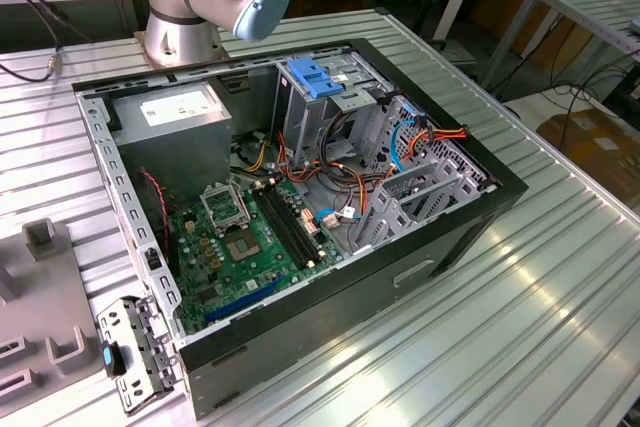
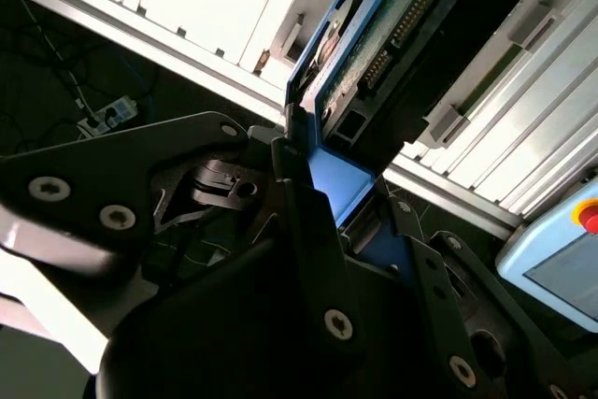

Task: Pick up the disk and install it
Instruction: 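Pick up the disk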

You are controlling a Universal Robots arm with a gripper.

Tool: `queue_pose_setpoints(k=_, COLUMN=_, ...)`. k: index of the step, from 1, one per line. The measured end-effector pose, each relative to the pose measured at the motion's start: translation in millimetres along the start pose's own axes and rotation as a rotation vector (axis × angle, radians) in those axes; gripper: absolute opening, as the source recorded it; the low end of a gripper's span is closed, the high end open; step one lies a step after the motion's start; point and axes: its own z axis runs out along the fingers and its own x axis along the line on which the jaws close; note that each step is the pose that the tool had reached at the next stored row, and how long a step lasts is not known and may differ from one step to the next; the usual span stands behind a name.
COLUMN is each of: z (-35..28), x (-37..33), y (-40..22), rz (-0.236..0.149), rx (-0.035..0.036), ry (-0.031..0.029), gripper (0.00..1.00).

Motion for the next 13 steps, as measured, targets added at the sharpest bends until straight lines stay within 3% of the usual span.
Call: queue_pose_setpoints(k=13, z=-12.3, x=0.0, y=0.4, rz=0.000, rx=-0.0009, ry=0.0000, gripper=0.37)
